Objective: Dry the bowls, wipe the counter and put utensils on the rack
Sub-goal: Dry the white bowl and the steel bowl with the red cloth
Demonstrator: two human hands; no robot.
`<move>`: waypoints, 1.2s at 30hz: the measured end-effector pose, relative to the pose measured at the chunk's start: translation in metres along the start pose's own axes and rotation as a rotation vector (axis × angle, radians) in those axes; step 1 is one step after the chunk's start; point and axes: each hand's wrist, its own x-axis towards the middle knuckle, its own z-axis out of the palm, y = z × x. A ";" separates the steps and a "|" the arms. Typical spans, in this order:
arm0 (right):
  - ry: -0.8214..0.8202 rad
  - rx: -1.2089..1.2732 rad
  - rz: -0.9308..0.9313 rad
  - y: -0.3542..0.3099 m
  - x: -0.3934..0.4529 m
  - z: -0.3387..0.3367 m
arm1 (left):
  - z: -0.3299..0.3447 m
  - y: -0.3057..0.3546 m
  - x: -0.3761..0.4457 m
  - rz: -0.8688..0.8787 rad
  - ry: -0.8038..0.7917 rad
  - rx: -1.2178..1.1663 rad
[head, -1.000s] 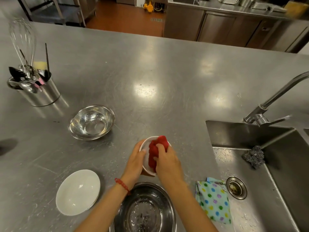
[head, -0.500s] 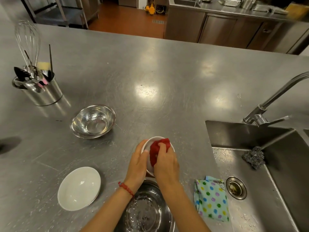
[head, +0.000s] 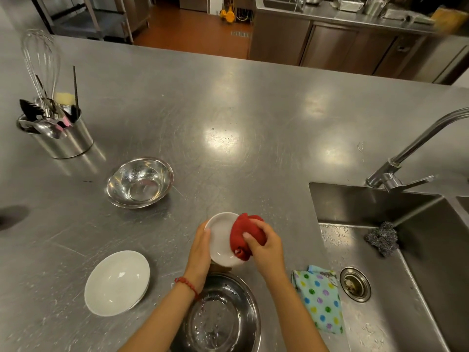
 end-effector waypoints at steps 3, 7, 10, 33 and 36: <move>0.070 0.048 0.024 0.005 0.003 -0.017 | 0.001 -0.002 0.012 -0.130 0.006 -0.044; 0.106 0.051 0.037 0.013 0.004 -0.029 | 0.004 -0.005 0.027 -0.264 0.015 -0.090; 0.108 0.047 0.032 0.017 0.004 -0.034 | 0.002 -0.011 0.035 -0.261 0.033 -0.004; -0.203 0.026 -0.086 0.003 -0.031 0.092 | -0.171 -0.012 -0.021 0.102 0.355 0.398; -0.191 0.038 -0.048 0.002 -0.044 0.125 | -0.208 -0.033 -0.026 0.036 0.296 0.382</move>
